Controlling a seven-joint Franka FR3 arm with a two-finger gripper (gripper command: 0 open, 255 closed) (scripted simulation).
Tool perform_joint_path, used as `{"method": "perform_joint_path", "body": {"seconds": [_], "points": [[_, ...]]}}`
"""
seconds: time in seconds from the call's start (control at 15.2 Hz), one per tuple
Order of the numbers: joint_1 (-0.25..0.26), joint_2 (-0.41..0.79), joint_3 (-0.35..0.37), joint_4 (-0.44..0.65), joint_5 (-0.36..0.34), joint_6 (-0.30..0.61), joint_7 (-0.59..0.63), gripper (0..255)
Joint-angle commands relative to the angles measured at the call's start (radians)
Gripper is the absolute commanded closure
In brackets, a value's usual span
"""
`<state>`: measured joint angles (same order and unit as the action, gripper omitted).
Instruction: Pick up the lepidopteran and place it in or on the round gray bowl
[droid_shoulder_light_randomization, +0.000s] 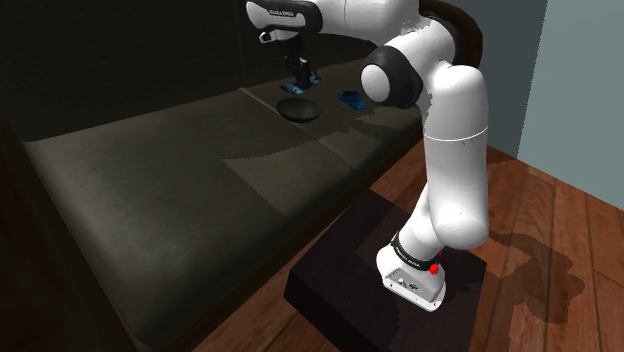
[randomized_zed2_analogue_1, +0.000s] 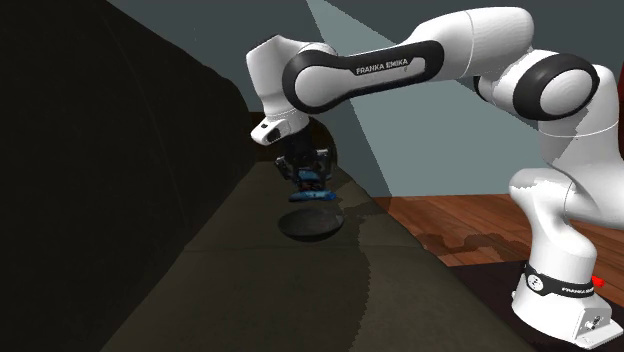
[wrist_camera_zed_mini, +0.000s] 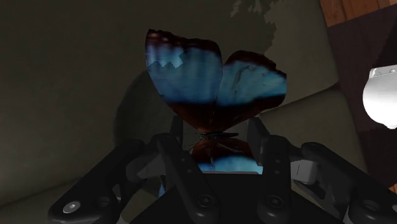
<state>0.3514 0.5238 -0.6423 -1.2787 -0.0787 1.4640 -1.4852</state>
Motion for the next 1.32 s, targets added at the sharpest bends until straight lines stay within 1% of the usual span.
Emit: {"method": "perform_joint_path", "body": {"seconds": [0.0, 0.66, 1.19, 1.25], "points": [[0.003, 0.003, 0.002, -0.019, 0.002, 0.02, 0.008, 255], [0.015, 0.012, 0.012, -0.145, 0.009, 0.148, 0.039, 255], [0.015, 0.012, 0.012, -0.145, 0.009, 0.148, 0.039, 255], [0.015, 0.012, 0.012, -0.145, 0.009, 0.148, 0.039, 0]]}}
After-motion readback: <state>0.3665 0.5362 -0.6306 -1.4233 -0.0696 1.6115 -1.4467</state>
